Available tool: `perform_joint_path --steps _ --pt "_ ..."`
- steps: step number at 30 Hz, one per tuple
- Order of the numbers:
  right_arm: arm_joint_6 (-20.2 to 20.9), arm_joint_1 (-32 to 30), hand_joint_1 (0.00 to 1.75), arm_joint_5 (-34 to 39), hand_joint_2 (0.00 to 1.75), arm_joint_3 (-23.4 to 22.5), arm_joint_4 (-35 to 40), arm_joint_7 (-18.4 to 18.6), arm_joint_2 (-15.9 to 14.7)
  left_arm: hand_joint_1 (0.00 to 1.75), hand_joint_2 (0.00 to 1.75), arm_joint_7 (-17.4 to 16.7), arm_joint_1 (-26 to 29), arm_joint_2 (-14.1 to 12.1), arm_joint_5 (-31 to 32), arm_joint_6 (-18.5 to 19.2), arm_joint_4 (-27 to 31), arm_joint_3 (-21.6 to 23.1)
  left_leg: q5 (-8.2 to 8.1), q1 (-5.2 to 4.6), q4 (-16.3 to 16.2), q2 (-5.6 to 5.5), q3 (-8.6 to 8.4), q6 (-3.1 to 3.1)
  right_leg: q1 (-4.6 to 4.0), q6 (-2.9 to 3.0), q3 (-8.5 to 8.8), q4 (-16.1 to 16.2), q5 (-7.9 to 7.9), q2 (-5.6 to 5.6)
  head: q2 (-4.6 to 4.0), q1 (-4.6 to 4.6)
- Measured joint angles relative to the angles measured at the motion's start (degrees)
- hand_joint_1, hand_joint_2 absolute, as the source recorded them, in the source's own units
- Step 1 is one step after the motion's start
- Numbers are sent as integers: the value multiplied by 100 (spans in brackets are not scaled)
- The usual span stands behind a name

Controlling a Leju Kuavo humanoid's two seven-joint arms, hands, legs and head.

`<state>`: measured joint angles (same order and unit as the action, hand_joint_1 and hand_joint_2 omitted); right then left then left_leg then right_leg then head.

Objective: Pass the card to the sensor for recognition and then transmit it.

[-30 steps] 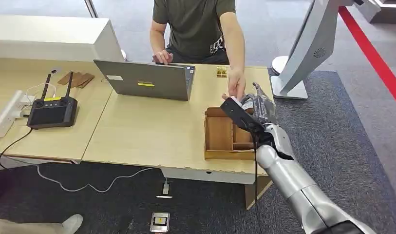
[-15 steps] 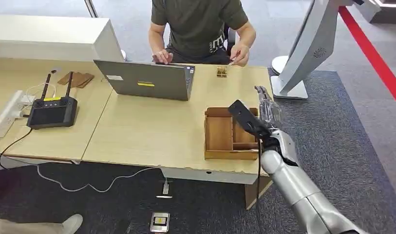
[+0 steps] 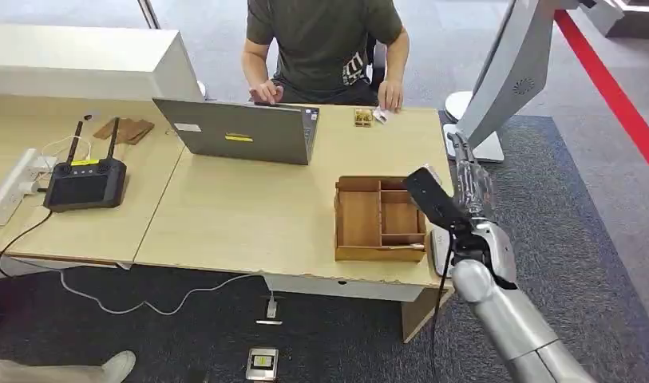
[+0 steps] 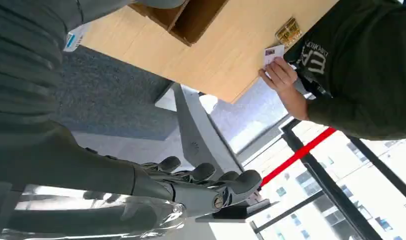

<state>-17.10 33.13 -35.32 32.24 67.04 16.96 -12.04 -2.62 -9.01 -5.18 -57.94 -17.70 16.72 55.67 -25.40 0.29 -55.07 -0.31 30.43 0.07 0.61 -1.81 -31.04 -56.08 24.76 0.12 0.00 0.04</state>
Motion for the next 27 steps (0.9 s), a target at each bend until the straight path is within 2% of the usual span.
perform_joint_path --steps 5,10,13,19,20,27 --pt "550 -429 0 162 175 -103 1340 35 -398 0 175 169 110 -46 -171 -20 0 -86 -2 0 1 2 0 -1 0 0 -1 1 1 3 0 0" --pt "1120 -710 0 319 175 -48 2164 -343 -610 0 175 400 241 -74 -396 -63 0 -210 -1 1 2 2 0 -1 0 0 1 0 0 3 0 0" --pt "1452 -725 0 54 175 72 2430 -439 -663 0 175 562 297 -79 -540 -66 0 -282 1 1 2 3 0 0 -1 0 4 -1 0 2 0 0" --pt "1940 -704 0 -1102 175 719 2917 64 -704 0 175 702 389 -79 -691 -72 -4 -437 1 1 2 1 1 0 -1 0 4 -3 0 2 0 0" --pt "2025 -683 0 -1310 175 945 2965 195 -698 0 175 702 390 -79 -695 -94 -4 -455 1 1 2 0 2 0 -1 0 4 -3 0 1 0 0" --pt "2084 -613 0 -1539 175 1694 2733 483 -698 0 175 573 371 -79 -647 -101 -4 -516 1 1 3 1 3 0 -1 0 4 -2 0 1 0 0"
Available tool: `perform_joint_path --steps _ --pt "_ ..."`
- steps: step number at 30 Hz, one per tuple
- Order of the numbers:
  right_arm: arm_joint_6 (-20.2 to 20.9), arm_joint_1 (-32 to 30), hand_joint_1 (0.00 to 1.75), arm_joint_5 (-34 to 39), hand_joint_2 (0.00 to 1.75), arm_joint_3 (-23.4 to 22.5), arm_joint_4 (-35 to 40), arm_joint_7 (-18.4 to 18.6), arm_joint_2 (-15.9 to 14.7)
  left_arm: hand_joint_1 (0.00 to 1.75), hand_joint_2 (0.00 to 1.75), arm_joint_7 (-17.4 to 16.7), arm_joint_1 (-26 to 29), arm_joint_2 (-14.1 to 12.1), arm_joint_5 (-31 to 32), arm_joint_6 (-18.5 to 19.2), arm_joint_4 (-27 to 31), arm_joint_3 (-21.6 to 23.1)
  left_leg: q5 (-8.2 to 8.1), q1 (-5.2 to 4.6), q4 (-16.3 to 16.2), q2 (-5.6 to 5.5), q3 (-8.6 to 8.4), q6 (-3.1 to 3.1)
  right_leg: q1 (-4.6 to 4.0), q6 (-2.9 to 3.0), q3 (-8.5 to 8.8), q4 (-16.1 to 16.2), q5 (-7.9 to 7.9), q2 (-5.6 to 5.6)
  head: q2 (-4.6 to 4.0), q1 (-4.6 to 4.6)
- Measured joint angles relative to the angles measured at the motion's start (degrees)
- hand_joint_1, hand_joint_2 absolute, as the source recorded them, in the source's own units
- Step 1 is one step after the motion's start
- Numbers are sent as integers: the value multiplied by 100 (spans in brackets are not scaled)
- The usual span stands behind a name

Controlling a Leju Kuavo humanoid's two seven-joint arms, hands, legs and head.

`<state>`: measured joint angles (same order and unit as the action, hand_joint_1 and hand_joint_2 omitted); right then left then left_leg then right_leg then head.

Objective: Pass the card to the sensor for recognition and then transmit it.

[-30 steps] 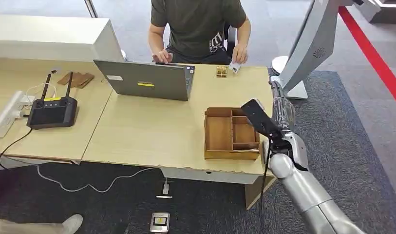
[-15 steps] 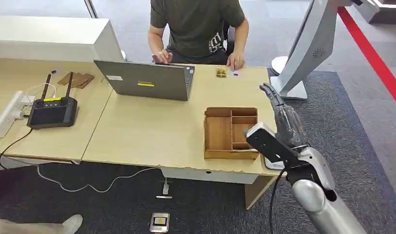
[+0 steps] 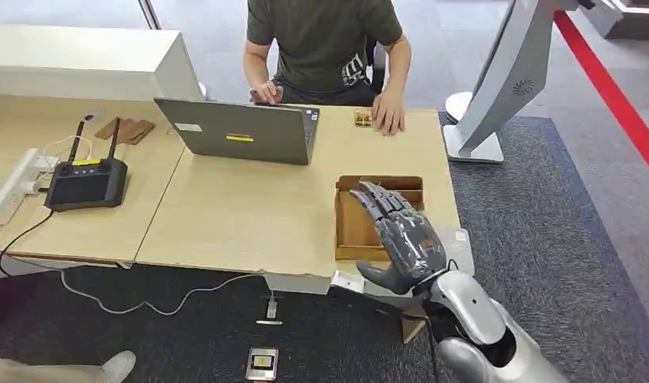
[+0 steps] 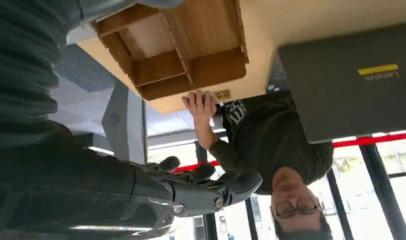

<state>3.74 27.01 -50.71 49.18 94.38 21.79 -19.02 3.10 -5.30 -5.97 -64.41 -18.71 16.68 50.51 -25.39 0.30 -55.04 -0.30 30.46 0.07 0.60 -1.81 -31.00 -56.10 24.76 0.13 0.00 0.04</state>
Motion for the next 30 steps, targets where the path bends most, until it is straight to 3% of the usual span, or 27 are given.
perform_joint_path --steps 9,22,30 --pt "-306 64 0 -24 175 380 -1113 177 79 0 175 -166 -99 0 111 -33 0 2 1 0 -1 -2 0 -1 0 0 1 0 -1 -1 0 2" --pt "-815 61 0 -299 175 428 -2286 487 218 0 175 -267 -141 0 192 -68 0 2 0 0 -1 0 0 -1 0 0 0 0 0 0 0 0" --pt "-1554 60 0 -330 175 293 -2729 365 319 0 175 -234 -117 0 177 -76 0 2 0 -1 -1 0 0 -1 0 0 -1 0 0 0 0 0"
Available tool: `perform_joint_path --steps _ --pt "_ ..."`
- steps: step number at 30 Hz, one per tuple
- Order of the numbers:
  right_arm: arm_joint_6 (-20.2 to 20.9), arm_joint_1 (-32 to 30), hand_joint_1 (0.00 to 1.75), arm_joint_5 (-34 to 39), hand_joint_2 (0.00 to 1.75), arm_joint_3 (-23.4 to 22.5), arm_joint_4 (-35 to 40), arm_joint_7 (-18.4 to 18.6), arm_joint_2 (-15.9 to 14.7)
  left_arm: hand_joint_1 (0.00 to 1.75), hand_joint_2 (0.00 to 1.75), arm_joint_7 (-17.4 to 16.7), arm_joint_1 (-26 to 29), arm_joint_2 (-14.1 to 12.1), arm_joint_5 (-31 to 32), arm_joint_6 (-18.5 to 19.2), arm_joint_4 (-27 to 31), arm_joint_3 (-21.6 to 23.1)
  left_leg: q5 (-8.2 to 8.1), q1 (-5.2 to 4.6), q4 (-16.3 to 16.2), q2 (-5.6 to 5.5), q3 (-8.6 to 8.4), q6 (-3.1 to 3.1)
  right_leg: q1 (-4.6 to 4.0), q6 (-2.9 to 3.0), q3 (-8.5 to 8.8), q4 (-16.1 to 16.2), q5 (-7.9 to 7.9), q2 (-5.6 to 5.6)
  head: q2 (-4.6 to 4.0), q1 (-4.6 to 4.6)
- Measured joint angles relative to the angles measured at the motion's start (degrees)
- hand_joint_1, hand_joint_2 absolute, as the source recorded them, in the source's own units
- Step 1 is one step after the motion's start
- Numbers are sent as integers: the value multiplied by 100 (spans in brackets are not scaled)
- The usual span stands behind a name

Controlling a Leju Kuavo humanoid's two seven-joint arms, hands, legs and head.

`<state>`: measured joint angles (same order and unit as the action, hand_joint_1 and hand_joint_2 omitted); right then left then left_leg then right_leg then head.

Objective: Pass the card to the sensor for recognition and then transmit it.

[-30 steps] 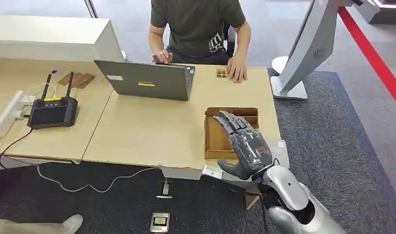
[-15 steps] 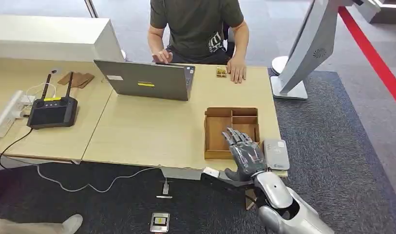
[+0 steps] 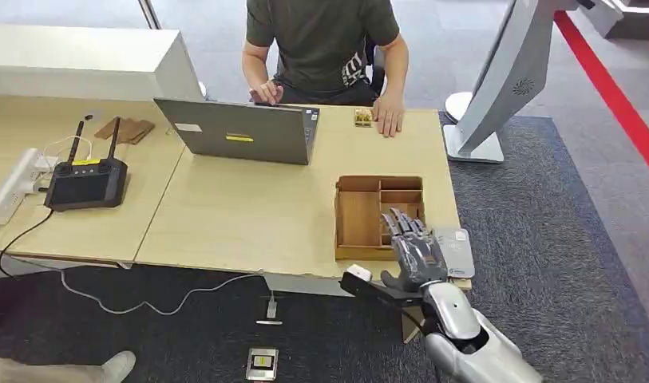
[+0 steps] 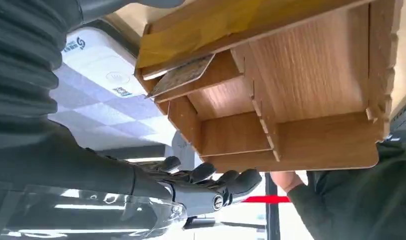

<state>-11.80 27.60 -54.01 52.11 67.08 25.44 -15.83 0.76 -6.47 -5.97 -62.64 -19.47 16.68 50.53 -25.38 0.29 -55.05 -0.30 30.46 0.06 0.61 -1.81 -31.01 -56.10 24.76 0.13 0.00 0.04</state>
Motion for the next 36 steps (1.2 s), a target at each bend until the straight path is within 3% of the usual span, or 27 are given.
perform_joint_path --steps 9,18,36 --pt "-527 -43 0 20 175 -96 -276 -258 146 0 175 9 10 0 39 11 0 2 0 1 0 1 0 0 -1 0 -1 0 0 0 0 0" --pt "-453 -111 0 -232 175 -101 -551 -146 326 0 175 -35 -4 0 138 39 2 9 0 1 0 1 -2 0 0 0 -1 0 0 0 0 0" --pt "-79 -370 0 -984 175 -899 -628 124 407 0 175 -114 -76 2 343 96 4 98 1 0 0 1 -2 0 0 0 0 0 0 0 0 0"
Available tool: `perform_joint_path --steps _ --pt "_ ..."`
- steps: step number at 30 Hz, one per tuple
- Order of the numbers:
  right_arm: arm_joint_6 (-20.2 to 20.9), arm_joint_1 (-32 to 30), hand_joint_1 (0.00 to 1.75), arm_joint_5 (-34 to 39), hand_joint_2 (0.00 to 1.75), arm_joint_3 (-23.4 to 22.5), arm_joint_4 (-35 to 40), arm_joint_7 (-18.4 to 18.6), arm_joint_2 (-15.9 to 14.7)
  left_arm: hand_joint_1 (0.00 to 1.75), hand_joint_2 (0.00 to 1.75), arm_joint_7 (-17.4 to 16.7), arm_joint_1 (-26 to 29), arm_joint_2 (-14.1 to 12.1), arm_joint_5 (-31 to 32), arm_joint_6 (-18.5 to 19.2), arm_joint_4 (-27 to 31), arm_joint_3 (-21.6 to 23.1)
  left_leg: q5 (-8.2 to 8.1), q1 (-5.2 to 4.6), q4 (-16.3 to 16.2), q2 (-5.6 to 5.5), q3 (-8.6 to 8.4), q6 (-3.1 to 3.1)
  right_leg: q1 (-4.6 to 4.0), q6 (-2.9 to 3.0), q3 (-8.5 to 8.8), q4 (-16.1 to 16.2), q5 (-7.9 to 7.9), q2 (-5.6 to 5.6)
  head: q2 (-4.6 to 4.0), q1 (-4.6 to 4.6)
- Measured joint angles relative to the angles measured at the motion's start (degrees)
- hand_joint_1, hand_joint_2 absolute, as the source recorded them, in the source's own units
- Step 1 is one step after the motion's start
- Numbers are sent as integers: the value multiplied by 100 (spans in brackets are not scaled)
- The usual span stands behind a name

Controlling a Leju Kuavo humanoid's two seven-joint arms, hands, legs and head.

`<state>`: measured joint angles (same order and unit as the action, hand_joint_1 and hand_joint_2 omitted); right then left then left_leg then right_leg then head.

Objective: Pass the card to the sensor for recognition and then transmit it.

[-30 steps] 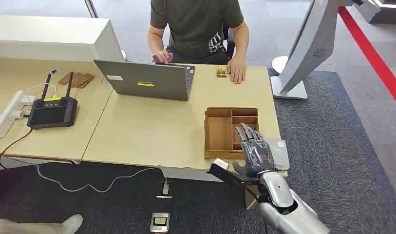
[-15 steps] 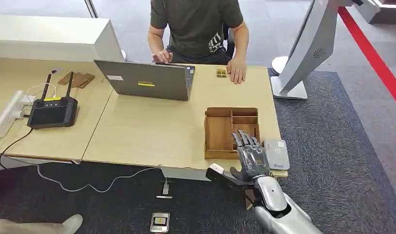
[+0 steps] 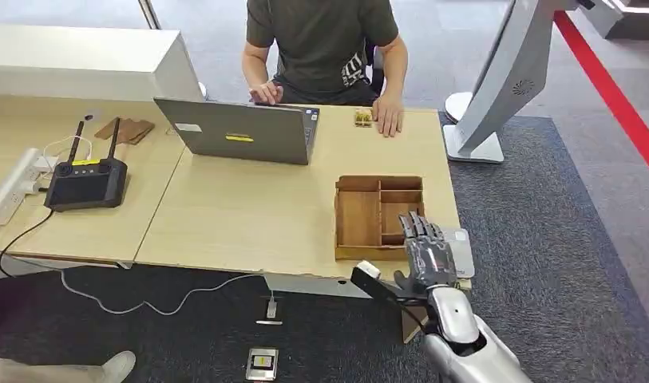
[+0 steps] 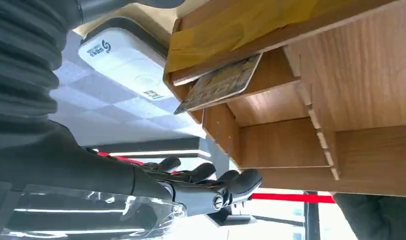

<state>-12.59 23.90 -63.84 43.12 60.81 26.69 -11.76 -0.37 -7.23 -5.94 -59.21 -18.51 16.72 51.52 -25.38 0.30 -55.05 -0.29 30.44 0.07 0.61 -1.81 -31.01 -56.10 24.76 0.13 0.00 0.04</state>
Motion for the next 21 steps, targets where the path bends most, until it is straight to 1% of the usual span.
perform_joint_path --steps 9,16,21 --pt "54 -26 0 -20 175 -205 2 -33 9 0 175 7 -1 0 39 0 0 0 0 0 0 0 0 0 0 0 0 0 0 0 0 0" --pt "35 -32 0 -24 175 -232 -9 -140 137 0 175 7 1 2 52 -7 0 0 0 1 0 0 0 0 0 0 0 -1 0 0 0 0" --pt "65 -19 0 -28 175 -229 -61 -151 271 0 175 15 4 9 55 -15 0 0 0 1 0 0 0 1 0 0 0 -2 0 0 0 0"
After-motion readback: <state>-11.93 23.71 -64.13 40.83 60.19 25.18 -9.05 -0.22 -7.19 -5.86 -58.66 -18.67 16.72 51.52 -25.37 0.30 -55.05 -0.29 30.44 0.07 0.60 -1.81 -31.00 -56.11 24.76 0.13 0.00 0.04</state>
